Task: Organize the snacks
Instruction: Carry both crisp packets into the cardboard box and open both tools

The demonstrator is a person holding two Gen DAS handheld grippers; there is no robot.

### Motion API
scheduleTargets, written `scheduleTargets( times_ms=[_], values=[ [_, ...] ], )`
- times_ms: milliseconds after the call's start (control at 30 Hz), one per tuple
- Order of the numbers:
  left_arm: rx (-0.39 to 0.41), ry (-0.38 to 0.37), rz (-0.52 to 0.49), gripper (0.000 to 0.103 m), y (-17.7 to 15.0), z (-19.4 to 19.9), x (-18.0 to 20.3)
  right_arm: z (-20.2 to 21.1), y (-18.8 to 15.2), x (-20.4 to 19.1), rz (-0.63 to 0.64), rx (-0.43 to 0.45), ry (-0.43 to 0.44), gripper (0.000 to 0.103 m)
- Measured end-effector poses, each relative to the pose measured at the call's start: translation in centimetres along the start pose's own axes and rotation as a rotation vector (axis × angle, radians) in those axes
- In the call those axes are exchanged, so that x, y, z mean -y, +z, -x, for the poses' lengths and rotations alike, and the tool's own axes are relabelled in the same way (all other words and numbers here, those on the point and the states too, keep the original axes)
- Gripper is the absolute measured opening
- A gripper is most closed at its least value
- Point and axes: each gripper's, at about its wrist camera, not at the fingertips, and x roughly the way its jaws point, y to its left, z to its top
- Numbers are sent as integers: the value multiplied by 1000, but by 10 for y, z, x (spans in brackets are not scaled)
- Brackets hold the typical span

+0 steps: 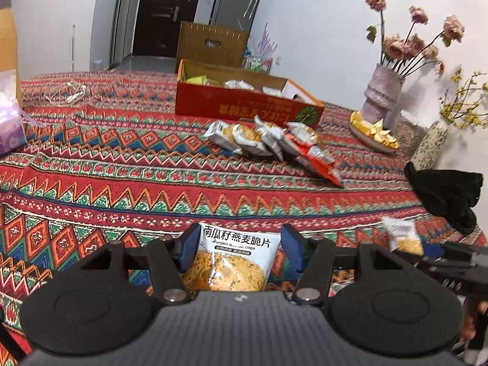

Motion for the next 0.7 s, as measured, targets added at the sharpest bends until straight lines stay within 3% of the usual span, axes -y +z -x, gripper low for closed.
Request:
scheduleTargets(
  times_ms=[233, 367, 567, 700],
  values=[
    [34, 2, -5, 58, 7, 5, 9, 4, 5, -16, 49, 19, 55, 45],
    [47, 0, -18, 58, 28, -5, 6, 0, 19, -18, 73, 37, 73, 45],
    [99, -23, -29, 58, 88, -33, -1, -21, 68, -18, 136, 81, 118, 45],
    [137, 2, -34, 58, 135, -65, -8, -48, 114, -18, 205, 118, 138, 45]
  ],
)
